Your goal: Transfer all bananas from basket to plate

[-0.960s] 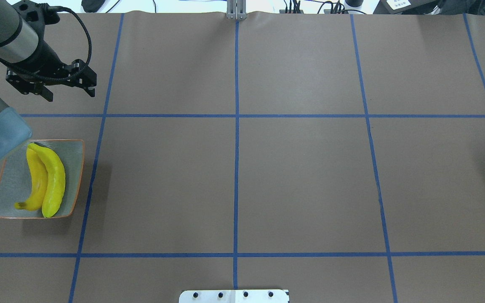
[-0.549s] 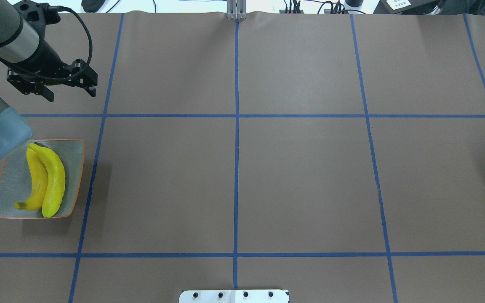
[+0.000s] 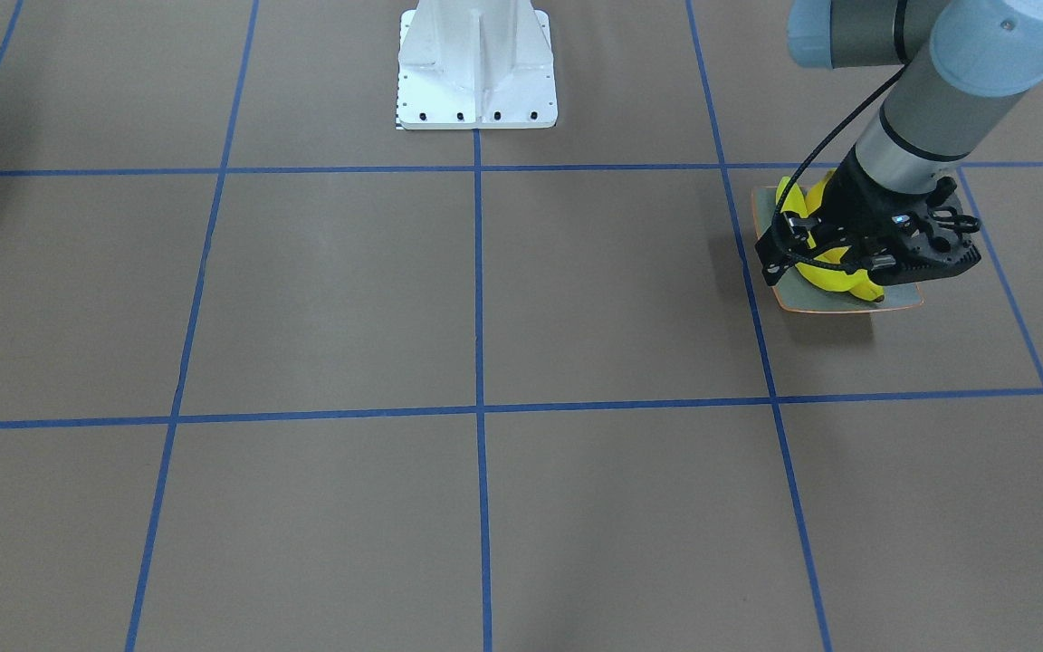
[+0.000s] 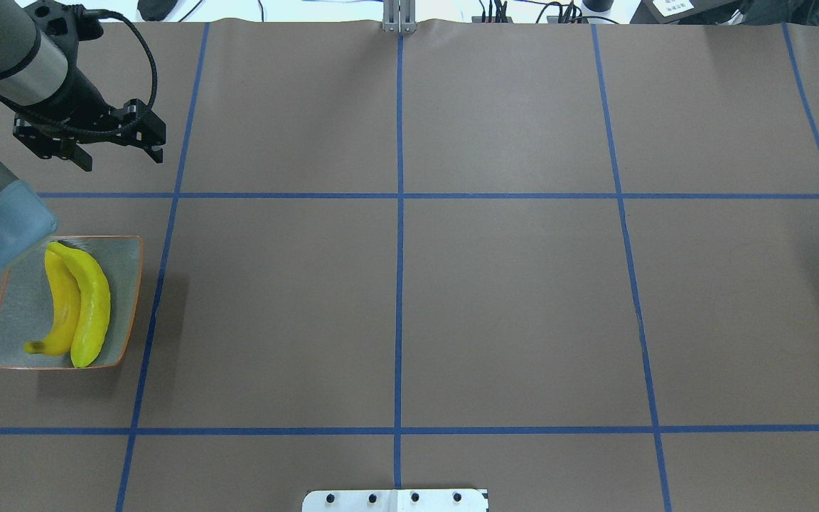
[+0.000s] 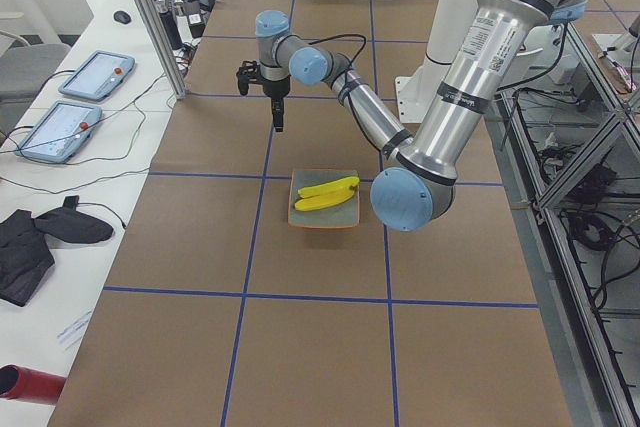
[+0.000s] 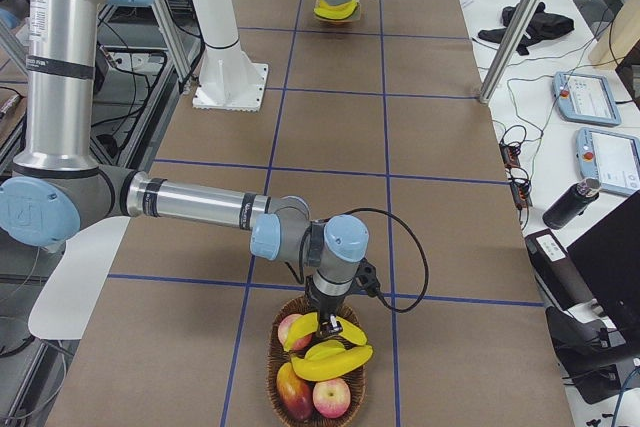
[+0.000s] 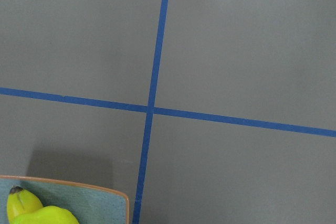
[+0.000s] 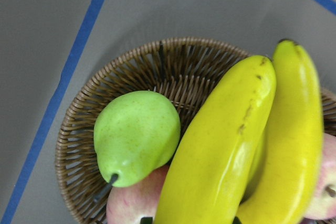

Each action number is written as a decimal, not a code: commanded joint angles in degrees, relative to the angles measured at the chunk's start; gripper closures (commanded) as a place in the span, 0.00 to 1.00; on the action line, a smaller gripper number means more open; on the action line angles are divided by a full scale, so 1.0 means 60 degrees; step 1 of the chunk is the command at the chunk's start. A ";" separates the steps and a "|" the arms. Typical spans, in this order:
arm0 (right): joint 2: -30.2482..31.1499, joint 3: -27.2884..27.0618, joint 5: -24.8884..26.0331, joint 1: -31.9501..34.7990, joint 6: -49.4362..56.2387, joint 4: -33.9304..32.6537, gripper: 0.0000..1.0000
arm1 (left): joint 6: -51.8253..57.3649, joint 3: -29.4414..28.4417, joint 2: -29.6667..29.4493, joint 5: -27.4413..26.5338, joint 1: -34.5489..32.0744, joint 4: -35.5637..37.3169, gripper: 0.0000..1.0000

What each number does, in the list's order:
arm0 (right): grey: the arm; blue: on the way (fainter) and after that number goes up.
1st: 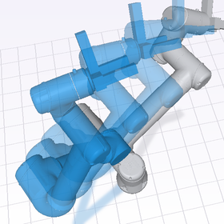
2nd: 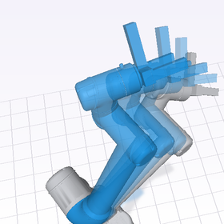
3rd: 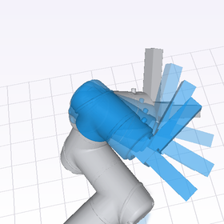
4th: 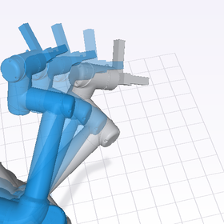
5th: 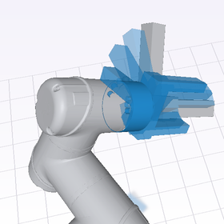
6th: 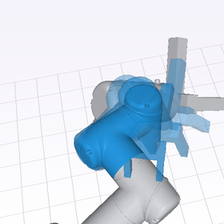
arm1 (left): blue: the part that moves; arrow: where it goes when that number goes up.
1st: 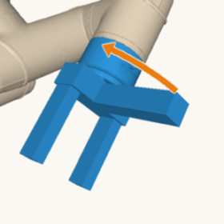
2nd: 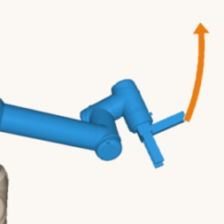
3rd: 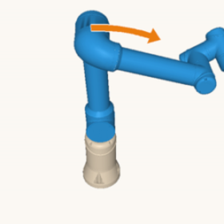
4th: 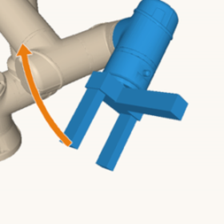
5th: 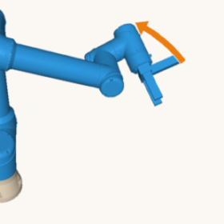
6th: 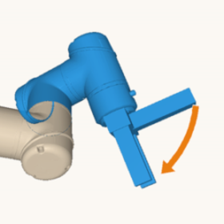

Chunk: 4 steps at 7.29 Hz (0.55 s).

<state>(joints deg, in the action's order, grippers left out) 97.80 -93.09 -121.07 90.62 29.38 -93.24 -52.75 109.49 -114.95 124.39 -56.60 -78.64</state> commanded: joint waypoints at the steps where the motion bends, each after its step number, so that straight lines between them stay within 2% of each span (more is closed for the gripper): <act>1: -0.0083 -0.1426 -0.0095 0.0775 0.0114 -0.0834 1.00 | -0.0011 -0.0026 -0.0017 0.0011 0.0014 -0.0003 0.00; 3: -0.1671 -0.1230 -0.0532 0.0501 -0.0061 -0.1070 1.00 | -0.0011 -0.0128 -0.0017 0.0011 0.0015 -0.0439 0.00; 4: -0.2478 -0.1228 -0.0592 -0.0256 -0.0657 -0.1188 1.00 | -0.0055 -0.0404 -0.0046 0.0011 0.0015 -0.1081 0.00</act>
<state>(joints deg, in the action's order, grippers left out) 88.98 -100.50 -123.64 93.07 28.51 -99.30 -52.86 108.52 -115.10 124.45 -56.52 -81.38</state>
